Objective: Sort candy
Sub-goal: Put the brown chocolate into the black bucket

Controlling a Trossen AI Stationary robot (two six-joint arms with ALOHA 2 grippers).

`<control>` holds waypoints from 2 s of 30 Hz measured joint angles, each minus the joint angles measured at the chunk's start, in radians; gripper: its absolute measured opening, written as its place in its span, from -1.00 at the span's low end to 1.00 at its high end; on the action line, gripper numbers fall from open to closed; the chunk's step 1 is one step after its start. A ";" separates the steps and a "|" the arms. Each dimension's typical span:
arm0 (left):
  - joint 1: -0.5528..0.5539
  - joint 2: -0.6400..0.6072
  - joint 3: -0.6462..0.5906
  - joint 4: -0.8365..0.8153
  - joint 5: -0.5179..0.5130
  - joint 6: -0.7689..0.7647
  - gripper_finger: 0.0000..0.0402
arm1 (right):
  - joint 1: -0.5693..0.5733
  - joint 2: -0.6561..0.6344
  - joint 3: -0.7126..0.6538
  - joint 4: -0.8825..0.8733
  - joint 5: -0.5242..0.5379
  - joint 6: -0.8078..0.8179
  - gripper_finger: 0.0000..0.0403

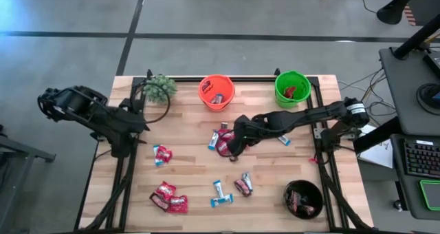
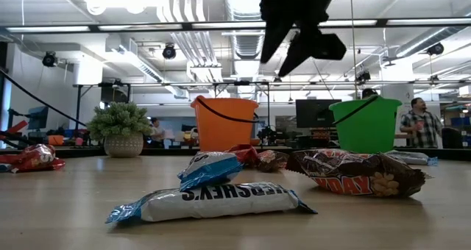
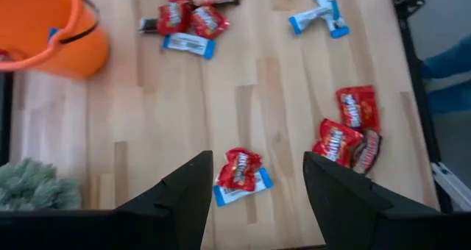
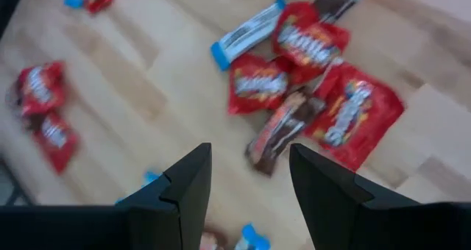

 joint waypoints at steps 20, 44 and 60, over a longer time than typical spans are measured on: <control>0.000 -0.020 0.000 -0.003 -0.037 -0.045 -0.04 | 0.005 0.270 0.011 0.055 -0.006 0.153 -0.14; 0.000 -0.022 0.000 -0.003 -0.037 -0.047 -0.04 | 0.008 0.371 0.012 0.098 -0.012 0.226 -0.35; 0.000 -0.018 0.000 -0.003 -0.037 -0.048 -0.04 | 0.032 0.265 0.010 0.073 -0.074 0.130 -0.86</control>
